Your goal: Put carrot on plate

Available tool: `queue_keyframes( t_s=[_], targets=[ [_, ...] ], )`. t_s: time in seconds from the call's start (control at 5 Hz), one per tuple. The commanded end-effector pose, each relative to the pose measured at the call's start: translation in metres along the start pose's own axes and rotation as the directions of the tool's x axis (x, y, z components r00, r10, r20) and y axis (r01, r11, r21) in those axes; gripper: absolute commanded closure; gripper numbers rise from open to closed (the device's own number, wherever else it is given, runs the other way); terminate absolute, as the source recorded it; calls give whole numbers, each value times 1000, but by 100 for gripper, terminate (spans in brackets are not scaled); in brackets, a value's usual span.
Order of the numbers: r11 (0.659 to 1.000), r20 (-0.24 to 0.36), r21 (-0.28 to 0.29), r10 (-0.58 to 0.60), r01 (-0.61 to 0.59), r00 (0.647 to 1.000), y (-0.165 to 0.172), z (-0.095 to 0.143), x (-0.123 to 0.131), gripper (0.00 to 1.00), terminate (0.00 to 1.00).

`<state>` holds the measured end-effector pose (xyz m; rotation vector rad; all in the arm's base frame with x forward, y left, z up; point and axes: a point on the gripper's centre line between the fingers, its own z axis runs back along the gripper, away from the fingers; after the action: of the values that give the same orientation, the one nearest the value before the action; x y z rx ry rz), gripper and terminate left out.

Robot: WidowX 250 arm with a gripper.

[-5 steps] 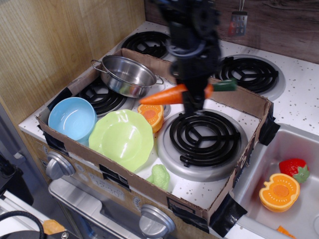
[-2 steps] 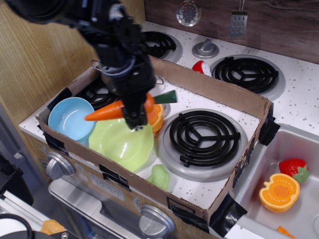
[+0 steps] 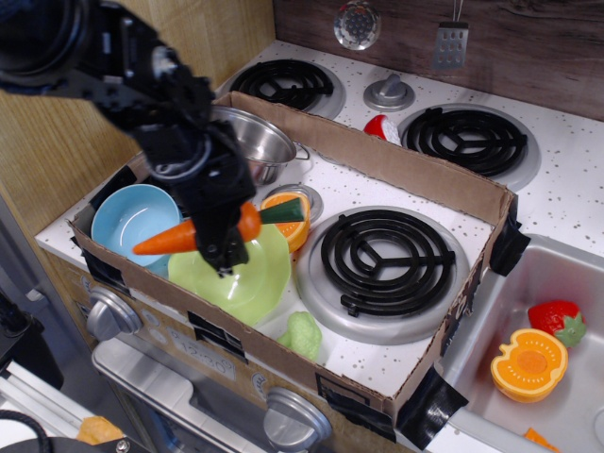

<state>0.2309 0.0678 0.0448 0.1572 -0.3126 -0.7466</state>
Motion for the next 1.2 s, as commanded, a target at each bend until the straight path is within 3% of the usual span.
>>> queue_keyframes(
  t_s=[0.0,0.2,0.4,0.6,1.0],
  targets=[
    [1000,46,0,17,-17,999,-5,-1,1,0,0],
    [1000,43,9,-7,7,999,-2,4,7,0,0],
    [998,-1,39,-46,46,999,5,22,16,0,0],
    [997,-42,44,-60,62,997,11,43,27,0,0],
    [998,-64,34,-55,57,996,10,55,38,0,0]
  ],
)
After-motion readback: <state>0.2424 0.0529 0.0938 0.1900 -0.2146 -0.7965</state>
